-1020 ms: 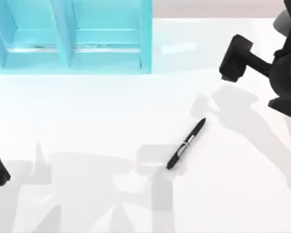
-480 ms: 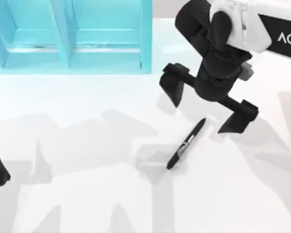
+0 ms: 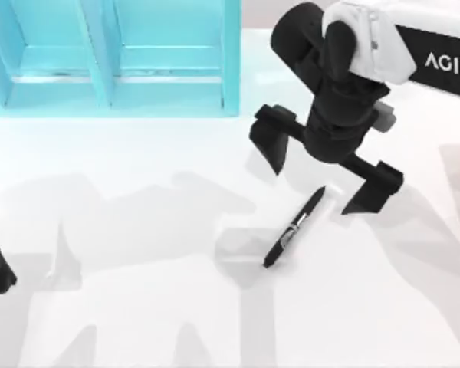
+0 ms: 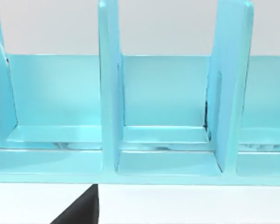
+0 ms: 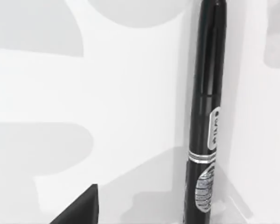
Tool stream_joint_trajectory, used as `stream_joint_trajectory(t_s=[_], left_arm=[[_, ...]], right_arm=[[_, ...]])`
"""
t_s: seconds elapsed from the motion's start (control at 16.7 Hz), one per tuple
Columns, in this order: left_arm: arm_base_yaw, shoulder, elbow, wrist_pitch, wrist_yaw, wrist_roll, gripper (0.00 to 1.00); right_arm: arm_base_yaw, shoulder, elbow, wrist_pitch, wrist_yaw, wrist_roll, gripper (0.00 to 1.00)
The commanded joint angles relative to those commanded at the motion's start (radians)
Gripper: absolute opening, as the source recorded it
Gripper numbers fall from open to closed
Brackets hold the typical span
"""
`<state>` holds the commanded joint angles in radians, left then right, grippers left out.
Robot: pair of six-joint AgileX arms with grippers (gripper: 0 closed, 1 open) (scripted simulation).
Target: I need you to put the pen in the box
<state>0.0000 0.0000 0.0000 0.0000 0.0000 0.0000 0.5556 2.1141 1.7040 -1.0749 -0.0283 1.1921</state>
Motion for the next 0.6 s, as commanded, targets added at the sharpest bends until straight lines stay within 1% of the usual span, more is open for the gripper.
stream_joint_trajectory(t_s=[0.18, 0.48, 0.6], left_arm=[[0.0, 0.0, 0.0, 0.0, 0.0, 0.0, 1.0], [0.0, 0.0, 0.0, 0.0, 0.0, 0.0, 1.0], [0.0, 0.0, 0.0, 0.0, 0.0, 0.0, 1.0]], right_arm=[[0.005, 0.037, -0.037, 0.07, 0.0, 0.001, 1.0], [0.012, 0.138, -0.135, 0.279, 0.002, 0.01, 1.0], [0.014, 0.157, -0.152, 0.309, 0.002, 0.012, 1.0]])
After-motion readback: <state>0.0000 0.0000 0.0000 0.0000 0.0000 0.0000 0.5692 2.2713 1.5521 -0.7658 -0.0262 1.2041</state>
